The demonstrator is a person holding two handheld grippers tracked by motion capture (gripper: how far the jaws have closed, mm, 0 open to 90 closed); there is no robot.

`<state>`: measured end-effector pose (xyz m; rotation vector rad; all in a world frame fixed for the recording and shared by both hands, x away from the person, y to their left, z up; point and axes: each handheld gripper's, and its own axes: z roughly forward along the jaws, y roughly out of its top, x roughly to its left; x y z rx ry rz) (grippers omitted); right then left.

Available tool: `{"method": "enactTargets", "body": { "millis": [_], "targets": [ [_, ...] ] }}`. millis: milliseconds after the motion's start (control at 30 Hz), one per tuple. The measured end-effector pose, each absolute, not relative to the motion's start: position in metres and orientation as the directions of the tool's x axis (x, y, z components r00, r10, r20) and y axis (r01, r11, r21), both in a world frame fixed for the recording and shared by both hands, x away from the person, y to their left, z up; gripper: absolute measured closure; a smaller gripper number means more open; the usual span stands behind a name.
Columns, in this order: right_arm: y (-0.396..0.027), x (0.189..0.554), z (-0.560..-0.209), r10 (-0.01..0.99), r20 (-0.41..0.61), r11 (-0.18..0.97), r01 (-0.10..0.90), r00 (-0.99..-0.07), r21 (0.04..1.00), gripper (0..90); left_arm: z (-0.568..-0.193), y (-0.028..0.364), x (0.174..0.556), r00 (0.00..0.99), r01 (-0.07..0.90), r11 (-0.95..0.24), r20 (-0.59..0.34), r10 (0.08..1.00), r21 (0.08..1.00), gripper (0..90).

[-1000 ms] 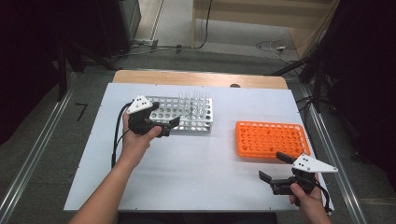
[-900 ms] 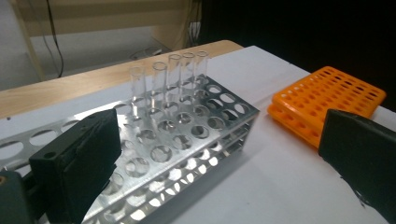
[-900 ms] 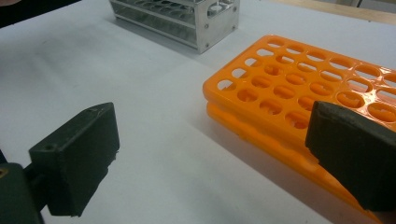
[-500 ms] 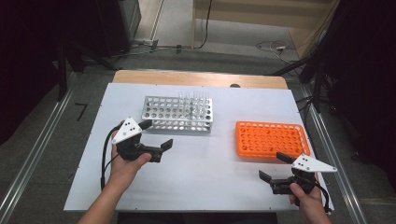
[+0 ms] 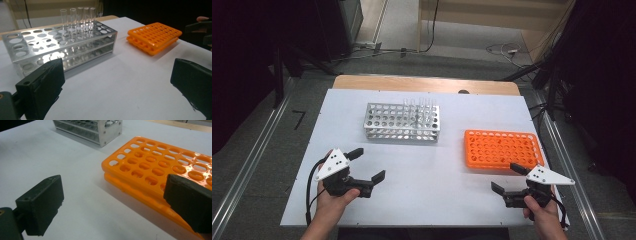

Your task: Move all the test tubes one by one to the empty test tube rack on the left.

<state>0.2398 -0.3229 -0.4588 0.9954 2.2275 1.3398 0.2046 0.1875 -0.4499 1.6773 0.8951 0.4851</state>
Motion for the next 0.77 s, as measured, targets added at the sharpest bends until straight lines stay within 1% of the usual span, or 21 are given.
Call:
{"method": "enactTargets", "body": {
  "millis": [200,333,500,767],
  "targets": [
    [-0.327,0.241,-0.461,0.732,0.058,0.295,0.393,-0.679,0.871,1.5,-0.456,0.208,0.19,0.619,0.308,-0.091,-0.127,0.775,0.947,0.0],
    [-0.33,0.242,-0.462,0.735,0.063,0.288,0.394,-0.675,0.873,1.5,-0.458,0.221,0.184,0.598,0.315,-0.054,-0.154,0.786,0.947,0.0],
    [-0.331,0.244,-0.464,0.74,0.065,0.288,0.403,-0.669,0.869,1.5,-0.462,0.227,0.185,0.581,0.317,-0.07,-0.136,0.802,0.946,0.0],
    [-0.332,0.245,-0.465,0.742,0.065,0.288,0.405,-0.668,0.868,1.5,-0.466,0.226,0.188,0.581,0.33,-0.07,-0.144,0.801,0.941,0.0]
  ]
}}
